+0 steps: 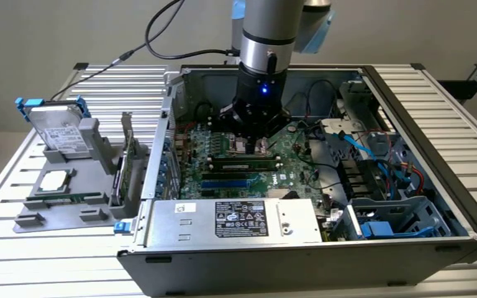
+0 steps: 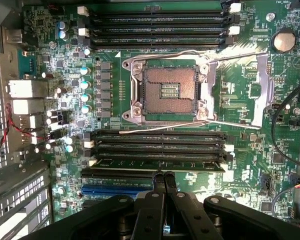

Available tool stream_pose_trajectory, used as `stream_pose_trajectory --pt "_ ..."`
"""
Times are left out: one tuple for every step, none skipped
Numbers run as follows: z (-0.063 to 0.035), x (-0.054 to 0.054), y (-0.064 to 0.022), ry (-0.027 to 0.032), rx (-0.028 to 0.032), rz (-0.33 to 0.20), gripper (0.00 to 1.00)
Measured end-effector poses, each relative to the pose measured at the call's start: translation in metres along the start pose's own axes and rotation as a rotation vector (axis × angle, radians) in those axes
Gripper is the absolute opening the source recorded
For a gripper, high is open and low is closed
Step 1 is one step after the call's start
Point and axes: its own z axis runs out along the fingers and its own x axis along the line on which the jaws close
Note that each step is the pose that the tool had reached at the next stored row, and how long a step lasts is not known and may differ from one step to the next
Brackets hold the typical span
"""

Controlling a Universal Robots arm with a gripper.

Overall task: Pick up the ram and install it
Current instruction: 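Press down the ram until it locks into place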

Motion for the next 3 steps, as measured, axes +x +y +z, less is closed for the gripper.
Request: stream_pose_trajectory --pt "0.0 0.0 0.0 0.0001 0.0001 0.0 0.1" --pt "0.0 0.0 0.0 0.0 0.0 0.0 0.1" --pt "0.0 0.0 0.0 0.0001 0.0001 0.0 0.1"
